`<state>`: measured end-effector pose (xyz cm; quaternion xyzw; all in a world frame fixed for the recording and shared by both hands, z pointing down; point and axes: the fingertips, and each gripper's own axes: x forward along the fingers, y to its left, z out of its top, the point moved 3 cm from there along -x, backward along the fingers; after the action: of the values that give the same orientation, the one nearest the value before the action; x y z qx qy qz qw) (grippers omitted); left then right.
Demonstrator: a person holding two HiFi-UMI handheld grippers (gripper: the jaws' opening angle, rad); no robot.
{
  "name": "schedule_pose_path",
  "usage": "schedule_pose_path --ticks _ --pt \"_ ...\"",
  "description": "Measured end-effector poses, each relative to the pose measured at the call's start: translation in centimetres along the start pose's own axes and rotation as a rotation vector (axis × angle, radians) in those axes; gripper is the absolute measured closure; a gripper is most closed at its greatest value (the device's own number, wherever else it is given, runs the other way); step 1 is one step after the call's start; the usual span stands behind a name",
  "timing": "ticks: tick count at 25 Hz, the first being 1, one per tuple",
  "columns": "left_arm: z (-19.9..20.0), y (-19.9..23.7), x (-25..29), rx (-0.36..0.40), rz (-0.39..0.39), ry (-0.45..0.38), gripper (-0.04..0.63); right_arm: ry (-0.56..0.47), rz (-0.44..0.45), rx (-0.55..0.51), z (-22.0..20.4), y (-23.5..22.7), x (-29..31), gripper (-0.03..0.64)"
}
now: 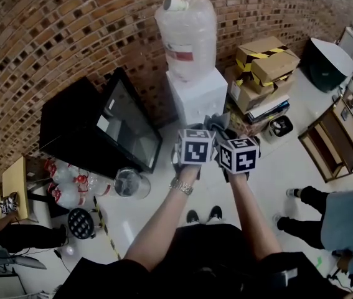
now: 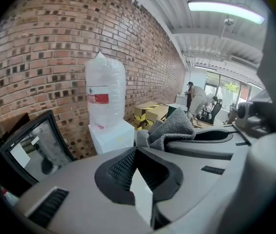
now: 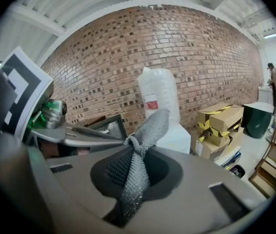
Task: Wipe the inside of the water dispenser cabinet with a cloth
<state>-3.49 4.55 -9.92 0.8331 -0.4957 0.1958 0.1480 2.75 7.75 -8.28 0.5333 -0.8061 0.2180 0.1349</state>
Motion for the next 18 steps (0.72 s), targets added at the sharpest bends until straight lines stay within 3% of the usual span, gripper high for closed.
schedule_pose_path --ticks 18 --pt "2.0 -0.3 -1.5 0.006 0.03 -0.051 0.594 -0.015 0.056 -0.044 1.5 0.9 -0.3 0.588"
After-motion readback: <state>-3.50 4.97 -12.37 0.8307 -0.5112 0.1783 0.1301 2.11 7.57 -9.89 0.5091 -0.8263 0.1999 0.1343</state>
